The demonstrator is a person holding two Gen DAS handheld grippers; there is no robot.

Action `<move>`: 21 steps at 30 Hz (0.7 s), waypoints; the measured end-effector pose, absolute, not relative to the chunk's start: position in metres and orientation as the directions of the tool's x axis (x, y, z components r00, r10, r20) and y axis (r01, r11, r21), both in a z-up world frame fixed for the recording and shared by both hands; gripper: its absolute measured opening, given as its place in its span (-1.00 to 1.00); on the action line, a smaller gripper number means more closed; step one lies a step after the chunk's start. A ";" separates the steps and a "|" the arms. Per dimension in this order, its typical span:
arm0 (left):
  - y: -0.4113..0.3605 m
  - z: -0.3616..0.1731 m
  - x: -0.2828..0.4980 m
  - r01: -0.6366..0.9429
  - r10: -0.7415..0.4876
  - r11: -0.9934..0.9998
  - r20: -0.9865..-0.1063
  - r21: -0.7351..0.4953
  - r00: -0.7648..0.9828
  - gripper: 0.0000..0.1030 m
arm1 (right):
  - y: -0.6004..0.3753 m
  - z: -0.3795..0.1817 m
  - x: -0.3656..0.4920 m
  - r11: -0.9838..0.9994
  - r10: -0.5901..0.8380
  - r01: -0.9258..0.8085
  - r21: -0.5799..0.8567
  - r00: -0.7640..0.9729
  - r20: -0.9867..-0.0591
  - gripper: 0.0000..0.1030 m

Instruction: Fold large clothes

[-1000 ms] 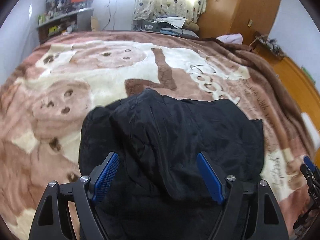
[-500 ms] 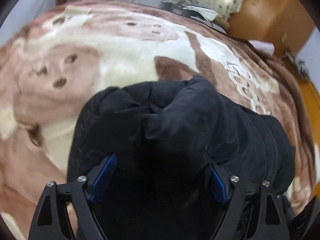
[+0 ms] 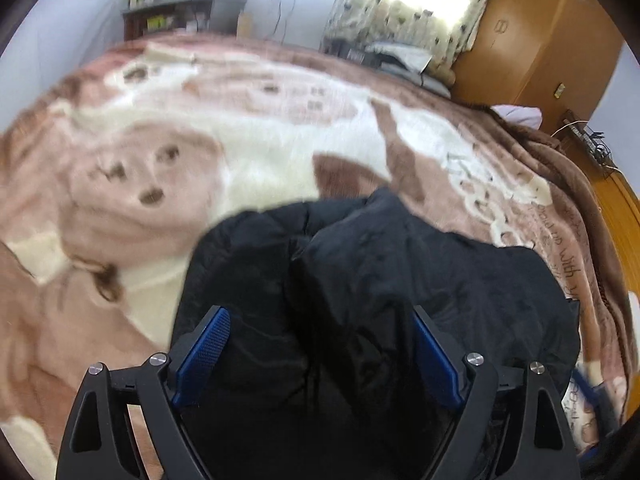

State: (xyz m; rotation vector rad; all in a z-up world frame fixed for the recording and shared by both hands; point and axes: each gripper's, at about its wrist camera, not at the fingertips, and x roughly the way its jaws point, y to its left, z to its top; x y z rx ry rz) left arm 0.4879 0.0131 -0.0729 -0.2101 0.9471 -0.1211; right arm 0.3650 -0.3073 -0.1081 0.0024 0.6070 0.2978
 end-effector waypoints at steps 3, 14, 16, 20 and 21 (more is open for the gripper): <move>0.006 -0.065 0.488 0.021 -0.189 0.975 -0.771 -0.222 0.608 0.73 | -0.322 -0.101 0.379 0.991 0.110 -0.135 -0.001 0.819 -0.564 0.35; 0.006 -0.117 0.511 -0.024 -0.122 0.987 -0.839 -0.159 0.530 0.74 | -0.374 -0.181 0.418 0.991 0.102 -0.009 0.133 0.695 -0.712 0.35; 0.008 -0.120 0.511 -0.027 -0.126 0.986 -0.842 -0.165 0.524 0.76 | -0.371 -0.183 0.418 0.995 0.081 -0.016 0.098 0.699 -0.711 0.35; 0.014 -0.121 0.511 -0.028 -0.134 0.984 -0.845 -0.174 0.518 0.78 | -0.368 -0.182 0.422 0.996 0.072 -0.016 0.085 0.689 -0.721 0.35; 0.015 -0.120 0.509 -0.029 -0.147 0.982 -0.845 -0.188 0.514 0.78 | -0.368 -0.180 0.423 0.996 0.074 -0.013 0.089 0.680 -0.729 0.35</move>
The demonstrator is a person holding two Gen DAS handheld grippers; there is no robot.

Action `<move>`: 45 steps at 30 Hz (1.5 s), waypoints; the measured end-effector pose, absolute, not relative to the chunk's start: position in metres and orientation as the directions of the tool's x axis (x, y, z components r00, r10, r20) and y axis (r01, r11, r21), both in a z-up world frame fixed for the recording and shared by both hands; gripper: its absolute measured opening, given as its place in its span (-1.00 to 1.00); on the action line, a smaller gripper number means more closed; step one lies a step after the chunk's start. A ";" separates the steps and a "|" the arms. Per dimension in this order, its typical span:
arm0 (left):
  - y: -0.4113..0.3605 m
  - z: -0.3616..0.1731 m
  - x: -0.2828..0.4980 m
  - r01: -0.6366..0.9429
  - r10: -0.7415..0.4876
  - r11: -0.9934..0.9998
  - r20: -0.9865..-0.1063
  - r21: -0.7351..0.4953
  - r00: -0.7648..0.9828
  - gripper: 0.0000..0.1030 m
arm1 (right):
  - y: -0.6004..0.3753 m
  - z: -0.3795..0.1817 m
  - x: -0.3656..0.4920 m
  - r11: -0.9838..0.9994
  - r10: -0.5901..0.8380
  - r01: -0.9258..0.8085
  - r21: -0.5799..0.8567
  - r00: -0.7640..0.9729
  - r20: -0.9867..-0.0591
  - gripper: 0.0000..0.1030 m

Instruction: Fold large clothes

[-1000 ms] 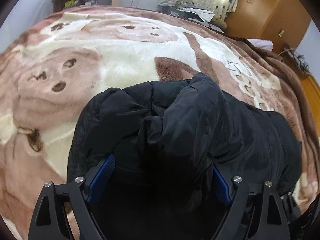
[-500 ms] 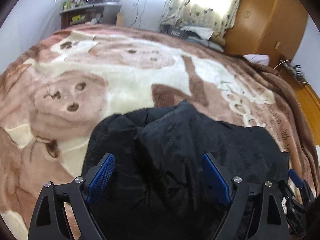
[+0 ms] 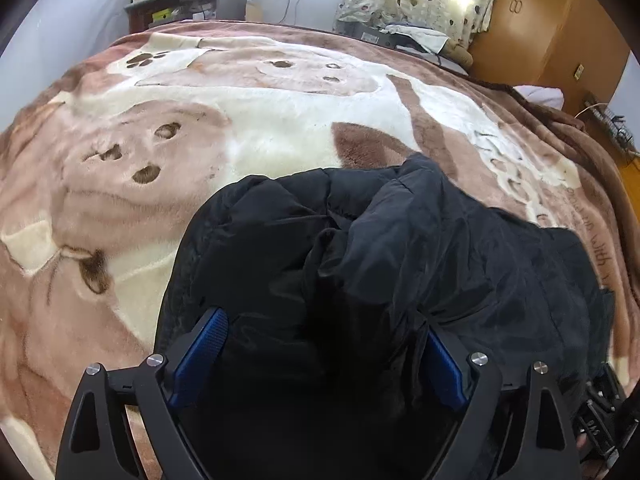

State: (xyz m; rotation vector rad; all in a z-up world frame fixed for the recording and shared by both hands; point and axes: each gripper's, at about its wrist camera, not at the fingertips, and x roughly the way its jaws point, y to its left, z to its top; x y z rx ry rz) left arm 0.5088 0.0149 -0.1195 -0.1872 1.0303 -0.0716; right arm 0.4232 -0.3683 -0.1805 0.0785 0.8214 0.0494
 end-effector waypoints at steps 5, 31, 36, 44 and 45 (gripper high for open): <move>0.026 -0.087 0.479 0.006 -0.219 0.967 -0.823 -0.254 0.523 0.74 | -0.373 -0.139 0.398 0.996 0.071 -0.006 0.094 0.711 -0.699 0.35; 0.153 -0.023 0.173 0.036 -0.280 0.952 -0.820 -0.303 0.499 0.75 | -0.468 0.013 0.032 0.975 -0.128 0.210 0.070 0.796 -0.592 0.37; 0.160 -0.044 0.159 -0.005 -0.284 0.945 -0.827 -0.328 0.486 0.75 | -0.496 0.041 -0.023 0.951 -0.271 0.309 -0.026 0.784 -0.559 0.37; 0.150 -0.096 0.159 -0.046 -0.299 0.937 -0.861 -0.348 0.412 0.75 | -0.473 -0.064 0.019 0.970 -0.109 0.228 0.082 0.714 -0.692 0.37; 0.149 -0.101 0.161 -0.062 -0.288 0.939 -0.869 -0.340 0.403 0.75 | -0.468 -0.076 0.027 0.972 -0.086 0.216 0.097 0.704 -0.705 0.37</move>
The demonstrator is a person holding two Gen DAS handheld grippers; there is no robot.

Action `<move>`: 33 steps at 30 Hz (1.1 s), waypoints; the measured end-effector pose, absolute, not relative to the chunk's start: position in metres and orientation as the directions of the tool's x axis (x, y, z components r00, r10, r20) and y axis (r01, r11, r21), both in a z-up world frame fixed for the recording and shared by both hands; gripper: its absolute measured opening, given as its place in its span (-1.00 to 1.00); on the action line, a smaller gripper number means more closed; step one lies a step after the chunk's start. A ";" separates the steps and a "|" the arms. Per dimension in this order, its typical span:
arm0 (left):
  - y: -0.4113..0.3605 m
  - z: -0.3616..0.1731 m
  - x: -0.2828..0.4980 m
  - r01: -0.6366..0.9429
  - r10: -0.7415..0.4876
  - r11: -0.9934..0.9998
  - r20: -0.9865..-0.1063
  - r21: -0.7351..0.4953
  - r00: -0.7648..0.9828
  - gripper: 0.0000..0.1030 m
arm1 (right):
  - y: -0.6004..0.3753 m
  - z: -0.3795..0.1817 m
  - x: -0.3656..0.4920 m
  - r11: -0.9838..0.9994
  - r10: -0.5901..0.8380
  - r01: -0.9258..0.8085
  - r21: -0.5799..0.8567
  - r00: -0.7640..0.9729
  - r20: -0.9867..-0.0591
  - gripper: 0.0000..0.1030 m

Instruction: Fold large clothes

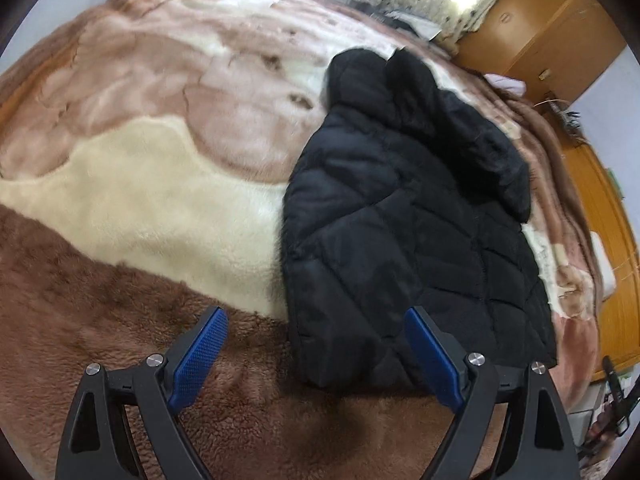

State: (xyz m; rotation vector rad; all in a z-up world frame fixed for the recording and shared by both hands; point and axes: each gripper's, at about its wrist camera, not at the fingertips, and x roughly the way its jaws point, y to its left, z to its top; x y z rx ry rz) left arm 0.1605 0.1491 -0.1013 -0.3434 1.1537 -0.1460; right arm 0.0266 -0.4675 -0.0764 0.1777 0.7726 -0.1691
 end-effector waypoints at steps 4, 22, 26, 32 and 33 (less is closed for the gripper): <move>0.146 -0.118 0.166 -0.088 -0.280 0.938 -0.883 -0.335 0.377 0.75 | -0.442 -0.122 0.055 0.975 0.020 0.149 0.162 0.674 -0.738 0.37; 0.116 -0.150 0.181 -0.040 -0.307 0.940 -0.894 -0.338 0.326 0.10 | -0.399 -0.175 0.104 0.969 0.096 0.137 0.208 0.565 -0.819 0.06; 0.107 -0.134 0.177 -0.025 -0.268 0.955 -0.894 -0.296 0.358 -0.24 | -0.406 -0.170 0.100 0.958 0.104 0.163 0.235 0.568 -0.816 -0.32; 0.101 -0.097 0.166 0.018 -0.297 0.948 -0.859 -0.319 0.418 -0.54 | -0.403 -0.144 0.091 0.955 0.127 0.135 0.264 0.618 -0.775 -0.67; 0.101 -0.092 0.164 0.024 -0.303 0.946 -0.854 -0.324 0.424 -0.56 | -0.401 -0.136 0.088 0.959 0.125 0.121 0.257 0.633 -0.764 -0.68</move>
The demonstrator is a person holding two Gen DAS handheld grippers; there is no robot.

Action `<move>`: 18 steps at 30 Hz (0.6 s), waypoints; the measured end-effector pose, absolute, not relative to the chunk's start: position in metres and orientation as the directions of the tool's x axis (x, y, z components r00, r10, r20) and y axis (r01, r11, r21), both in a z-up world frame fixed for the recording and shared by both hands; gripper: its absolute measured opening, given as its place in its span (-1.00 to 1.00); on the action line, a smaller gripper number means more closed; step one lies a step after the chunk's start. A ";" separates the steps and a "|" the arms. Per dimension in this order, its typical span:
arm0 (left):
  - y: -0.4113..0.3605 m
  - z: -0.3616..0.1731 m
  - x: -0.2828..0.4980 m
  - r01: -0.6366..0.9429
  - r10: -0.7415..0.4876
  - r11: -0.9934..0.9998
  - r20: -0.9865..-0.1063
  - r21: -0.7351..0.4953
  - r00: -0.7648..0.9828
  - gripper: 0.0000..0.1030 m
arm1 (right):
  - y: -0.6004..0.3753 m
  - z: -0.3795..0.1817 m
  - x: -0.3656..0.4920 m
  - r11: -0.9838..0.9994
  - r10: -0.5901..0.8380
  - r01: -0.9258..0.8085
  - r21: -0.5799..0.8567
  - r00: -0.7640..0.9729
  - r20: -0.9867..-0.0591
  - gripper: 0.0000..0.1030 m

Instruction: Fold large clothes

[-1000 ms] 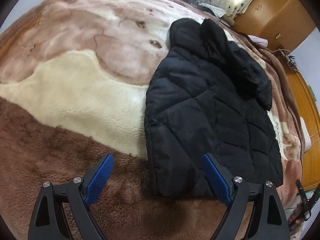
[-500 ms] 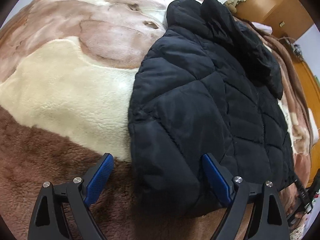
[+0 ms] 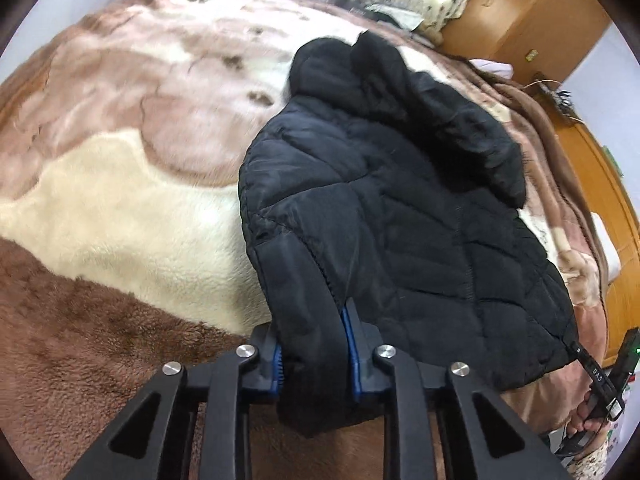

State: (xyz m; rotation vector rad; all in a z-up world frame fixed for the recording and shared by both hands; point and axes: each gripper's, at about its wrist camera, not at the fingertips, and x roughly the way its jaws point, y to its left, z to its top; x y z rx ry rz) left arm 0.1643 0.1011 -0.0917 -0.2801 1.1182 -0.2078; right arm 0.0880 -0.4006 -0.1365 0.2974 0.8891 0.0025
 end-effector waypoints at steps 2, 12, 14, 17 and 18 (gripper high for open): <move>0.101 -0.079 0.160 0.041 -0.316 0.942 -0.843 -0.332 0.436 -0.58 | -0.398 -0.123 0.084 0.961 0.132 0.102 0.258 0.651 -0.748 -0.70; 0.115 -0.023 0.118 0.107 -0.386 0.917 -0.793 -0.383 0.472 -0.60 | -0.399 -0.063 0.042 0.958 0.160 0.051 0.282 0.721 -0.674 -0.71; 0.116 -0.013 0.108 0.125 -0.400 0.912 -0.781 -0.391 0.479 -0.60 | -0.401 -0.054 0.033 0.961 0.161 0.040 0.275 0.728 -0.666 -0.71; 0.118 0.002 0.092 0.146 -0.422 0.902 -0.760 -0.406 0.494 -0.60 | -0.404 -0.040 0.018 0.963 0.158 0.029 0.268 0.743 -0.650 -0.71; 0.119 0.005 0.089 0.148 -0.427 0.900 -0.756 -0.411 0.497 -0.60 | -0.406 -0.037 0.014 0.963 0.157 0.028 0.267 0.747 -0.646 -0.72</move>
